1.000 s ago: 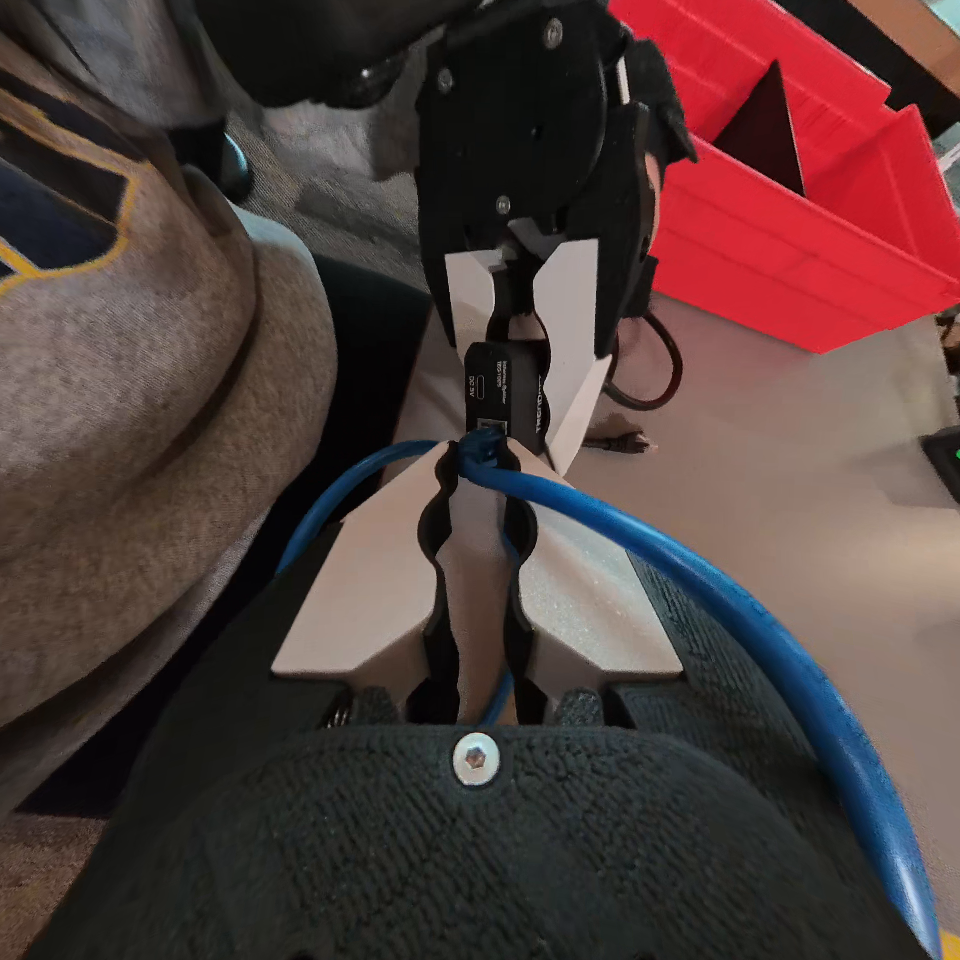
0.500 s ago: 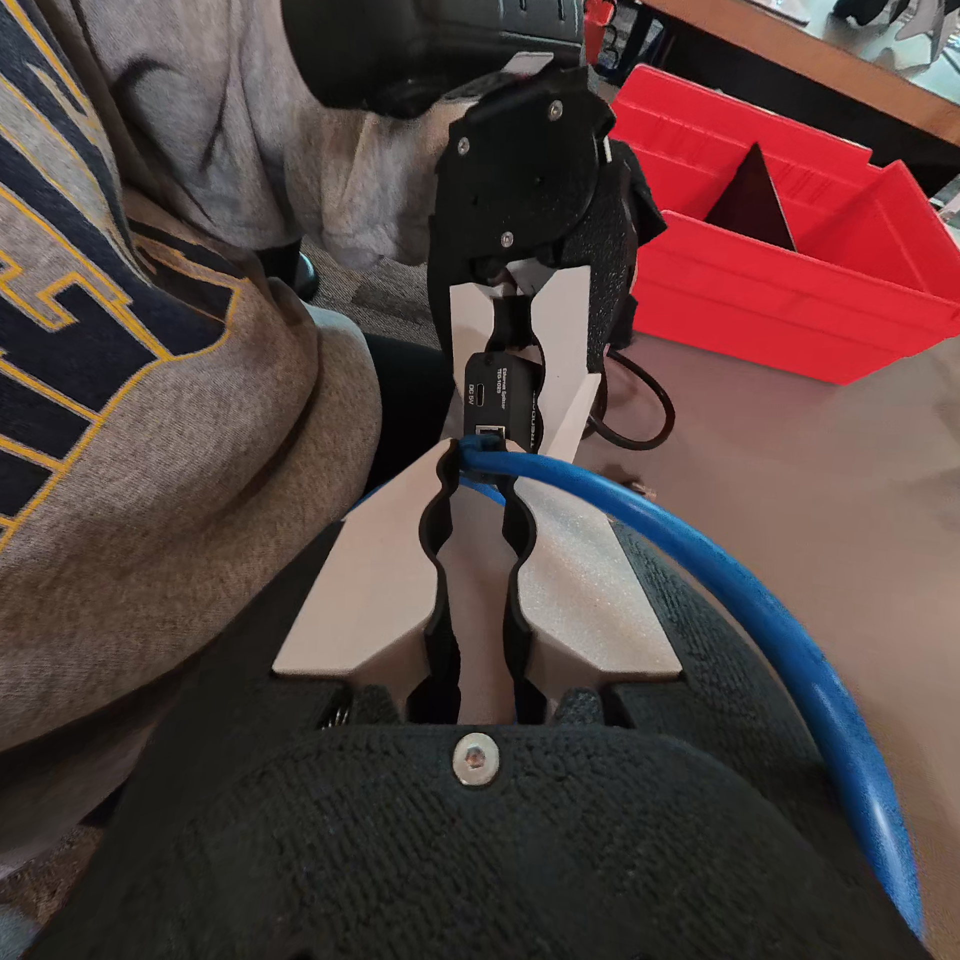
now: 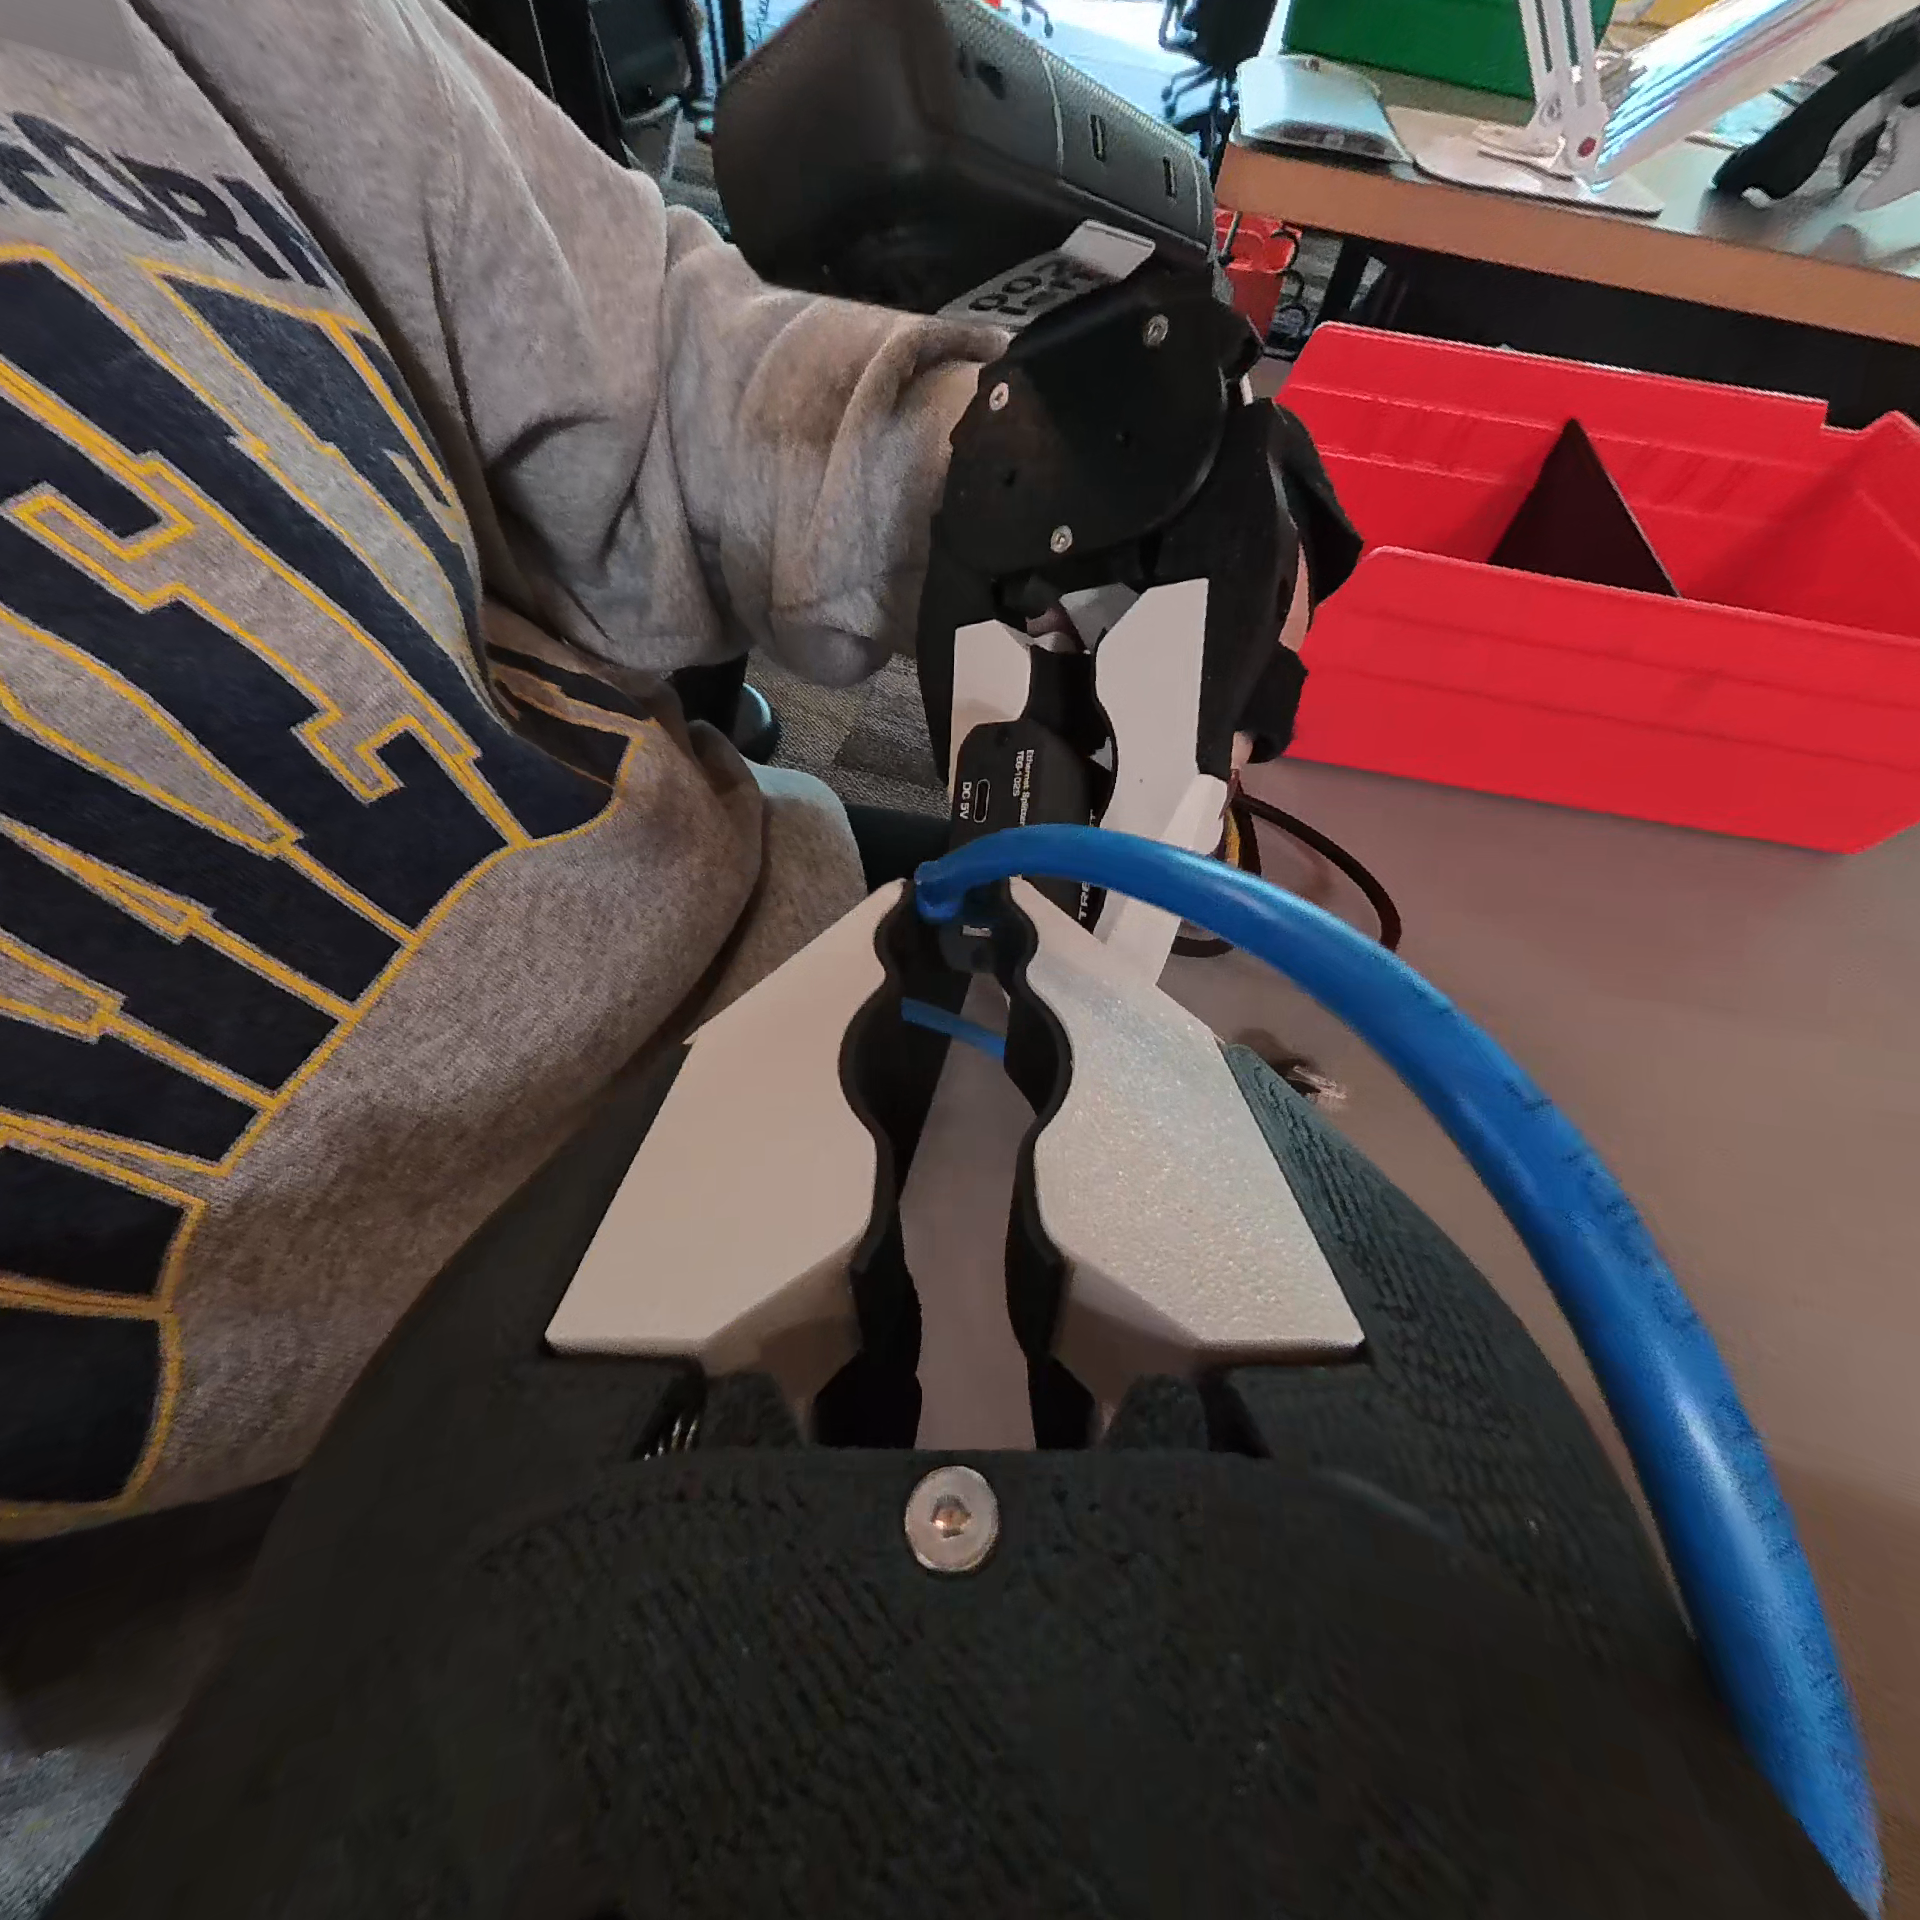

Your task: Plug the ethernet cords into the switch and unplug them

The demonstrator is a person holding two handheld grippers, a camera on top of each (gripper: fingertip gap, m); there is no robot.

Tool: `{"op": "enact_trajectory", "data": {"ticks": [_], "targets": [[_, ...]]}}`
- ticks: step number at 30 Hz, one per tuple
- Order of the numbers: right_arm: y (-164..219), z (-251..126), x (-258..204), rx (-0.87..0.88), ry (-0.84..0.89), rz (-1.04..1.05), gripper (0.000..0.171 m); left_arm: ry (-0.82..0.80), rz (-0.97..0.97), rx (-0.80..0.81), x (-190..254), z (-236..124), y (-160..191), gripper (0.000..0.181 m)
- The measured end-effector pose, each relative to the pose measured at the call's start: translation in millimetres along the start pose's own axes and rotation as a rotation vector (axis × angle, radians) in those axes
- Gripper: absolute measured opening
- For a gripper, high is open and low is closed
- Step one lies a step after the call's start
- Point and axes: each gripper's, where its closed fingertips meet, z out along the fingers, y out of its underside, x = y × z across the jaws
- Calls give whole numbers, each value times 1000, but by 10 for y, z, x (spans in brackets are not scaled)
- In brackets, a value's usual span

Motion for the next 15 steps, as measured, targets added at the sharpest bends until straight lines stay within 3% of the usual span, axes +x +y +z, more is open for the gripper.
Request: {"op": "enact_trajectory", "data": {"ticks": [11, 15], "targets": [[-70, 45, 264, -42, 249, -196, 12, -68, -122, -25, -184, -80, 126, 22], [-19, 61, 324, -78, 289, -214, 22, -71, -129, -19, -194, -87, 128, 22]]}}
